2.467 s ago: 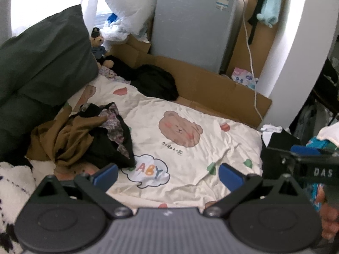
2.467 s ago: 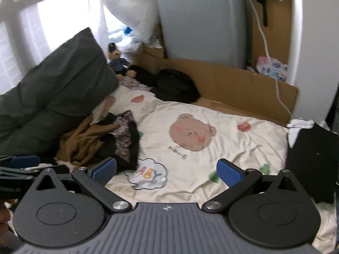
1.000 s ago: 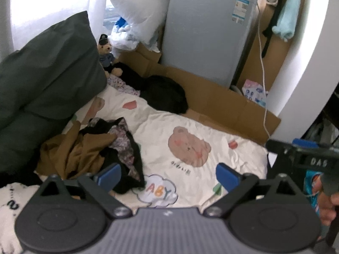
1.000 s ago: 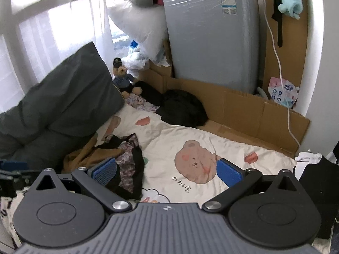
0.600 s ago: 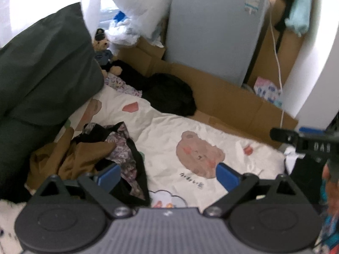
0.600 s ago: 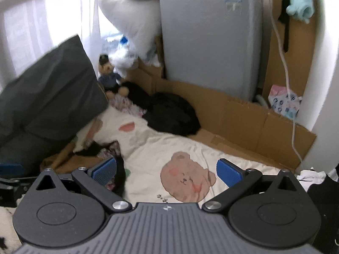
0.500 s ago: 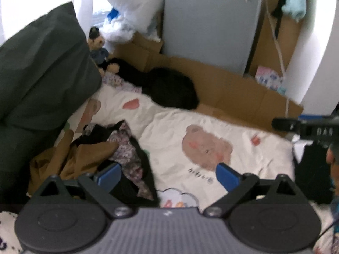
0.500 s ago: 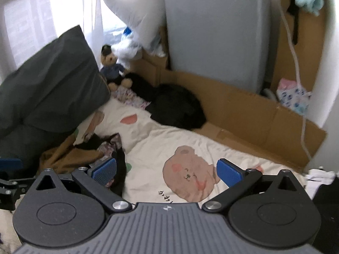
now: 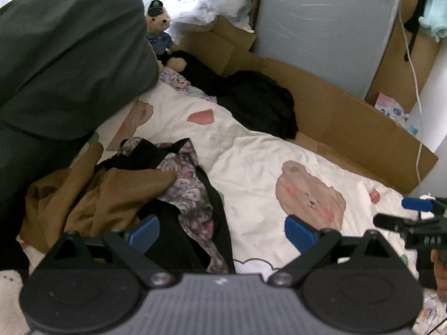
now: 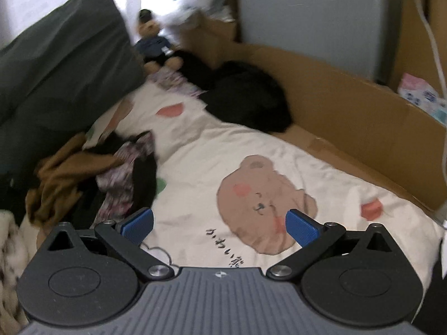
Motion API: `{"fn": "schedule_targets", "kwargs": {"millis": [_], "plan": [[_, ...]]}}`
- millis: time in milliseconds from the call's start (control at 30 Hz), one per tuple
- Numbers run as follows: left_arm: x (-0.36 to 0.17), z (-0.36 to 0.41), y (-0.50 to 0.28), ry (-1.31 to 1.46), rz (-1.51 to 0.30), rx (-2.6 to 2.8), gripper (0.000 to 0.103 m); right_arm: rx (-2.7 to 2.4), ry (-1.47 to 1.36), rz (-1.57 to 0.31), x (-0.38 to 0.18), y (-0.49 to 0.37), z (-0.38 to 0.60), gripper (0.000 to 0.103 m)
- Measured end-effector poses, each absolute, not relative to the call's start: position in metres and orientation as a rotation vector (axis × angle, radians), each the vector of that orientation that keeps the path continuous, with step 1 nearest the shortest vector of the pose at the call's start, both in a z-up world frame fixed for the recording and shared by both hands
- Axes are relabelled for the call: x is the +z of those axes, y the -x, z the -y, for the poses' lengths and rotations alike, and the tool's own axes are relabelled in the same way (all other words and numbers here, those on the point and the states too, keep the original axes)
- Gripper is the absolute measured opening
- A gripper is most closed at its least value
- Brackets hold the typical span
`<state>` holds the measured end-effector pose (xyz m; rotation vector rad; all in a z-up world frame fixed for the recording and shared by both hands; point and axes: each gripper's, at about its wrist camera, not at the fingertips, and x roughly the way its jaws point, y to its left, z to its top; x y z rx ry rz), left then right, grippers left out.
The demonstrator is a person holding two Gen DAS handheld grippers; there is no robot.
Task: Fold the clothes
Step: 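Close the right gripper on the black garment with bear-print lining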
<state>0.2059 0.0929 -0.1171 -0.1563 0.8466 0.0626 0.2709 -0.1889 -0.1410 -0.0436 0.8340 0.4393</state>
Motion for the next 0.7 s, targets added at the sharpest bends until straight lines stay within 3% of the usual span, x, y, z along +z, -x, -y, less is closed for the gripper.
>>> {"fn": "schedule_targets", "kwargs": {"millis": [267,433,500,633,700], "plan": [[-0.129,-0.095,-0.200,0.092,-0.816,0.021,0.097,0.509,0.082,-0.805,-0.155,-0.272,0.175,0.102],[-0.139,-0.106,-0.196,0.151,-0.793,0.008,0.097,0.576,0.047,-0.842,-0.164,-0.283,0.160,0.094],[-0.145,-0.110,-0.195,0.172,-0.788,0.000,0.094,0.606,0.017,-0.864,-0.168,-0.287,0.155,0.088],[-0.168,-0.125,-0.197,0.219,-0.832,0.003,0.088,0.641,-0.004,-0.921,-0.186,-0.295,0.138,0.086],[-0.178,-0.135,-0.196,0.283,-0.871,-0.002,0.079,0.659,-0.006,-0.955,-0.196,-0.296,0.129,0.084]]}}
